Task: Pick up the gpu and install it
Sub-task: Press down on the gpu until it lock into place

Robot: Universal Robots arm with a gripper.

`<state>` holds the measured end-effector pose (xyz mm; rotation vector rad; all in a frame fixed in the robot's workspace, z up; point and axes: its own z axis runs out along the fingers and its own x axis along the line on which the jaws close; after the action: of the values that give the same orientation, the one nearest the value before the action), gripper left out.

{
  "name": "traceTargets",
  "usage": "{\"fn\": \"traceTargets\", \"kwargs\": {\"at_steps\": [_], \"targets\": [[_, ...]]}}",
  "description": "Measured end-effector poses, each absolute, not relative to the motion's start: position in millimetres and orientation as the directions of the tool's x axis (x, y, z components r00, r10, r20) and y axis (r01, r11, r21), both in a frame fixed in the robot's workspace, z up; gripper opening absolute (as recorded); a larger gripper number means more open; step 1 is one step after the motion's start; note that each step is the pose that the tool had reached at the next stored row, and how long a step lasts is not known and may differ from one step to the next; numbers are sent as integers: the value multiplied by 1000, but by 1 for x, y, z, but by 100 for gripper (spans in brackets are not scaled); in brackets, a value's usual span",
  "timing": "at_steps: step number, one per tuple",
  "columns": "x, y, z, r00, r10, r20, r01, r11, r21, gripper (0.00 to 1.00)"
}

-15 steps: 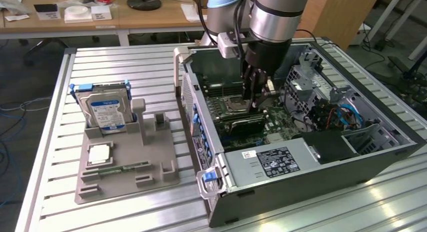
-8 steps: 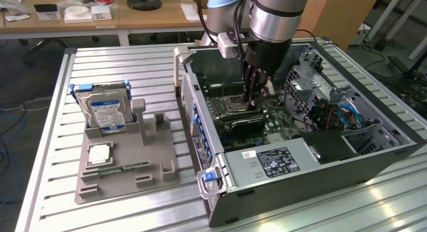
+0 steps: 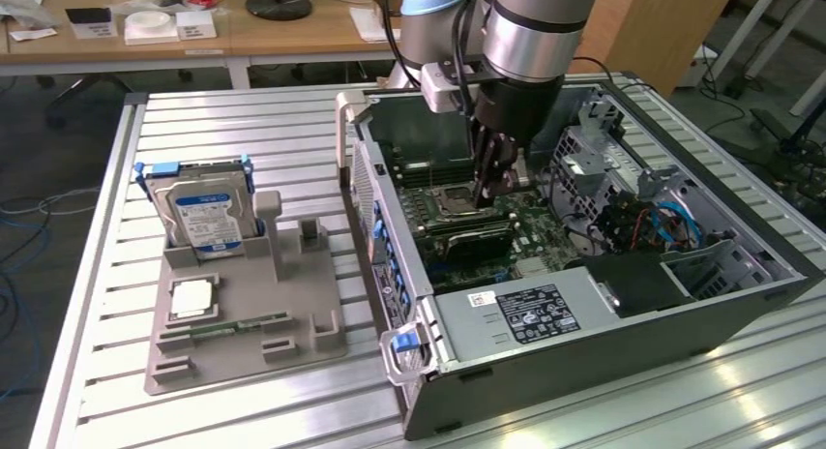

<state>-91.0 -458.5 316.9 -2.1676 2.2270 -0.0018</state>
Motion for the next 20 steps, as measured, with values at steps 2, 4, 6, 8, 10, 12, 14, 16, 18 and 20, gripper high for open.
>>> {"fn": "traceTargets", "kwargs": {"at_steps": [2, 4, 6, 8, 10, 12, 14, 16, 18, 20], "targets": [[-91, -459, 317, -27, -999, -23, -999, 27, -24, 11], [-91, -459, 317, -27, -999, -23, -999, 27, -24, 11], [-91, -459, 317, -27, -999, -23, -999, 27, -24, 11], [-91, -459, 317, -27, -999, -23, -999, 27, -24, 11], [-91, -459, 317, -27, -999, -23, -999, 27, -24, 11], [-91, -459, 317, -27, -999, -23, -999, 27, -24, 11], [-91, -459, 316, -27, -999, -23, -999, 27, -24, 11], [-91, -459, 314, -27, -999, -24, -999, 27, -24, 11], [-91, -459, 312, -27, -999, -24, -999, 27, -24, 11], [-91, -459, 310, -27, -999, -24, -999, 27, -24, 11]]}}
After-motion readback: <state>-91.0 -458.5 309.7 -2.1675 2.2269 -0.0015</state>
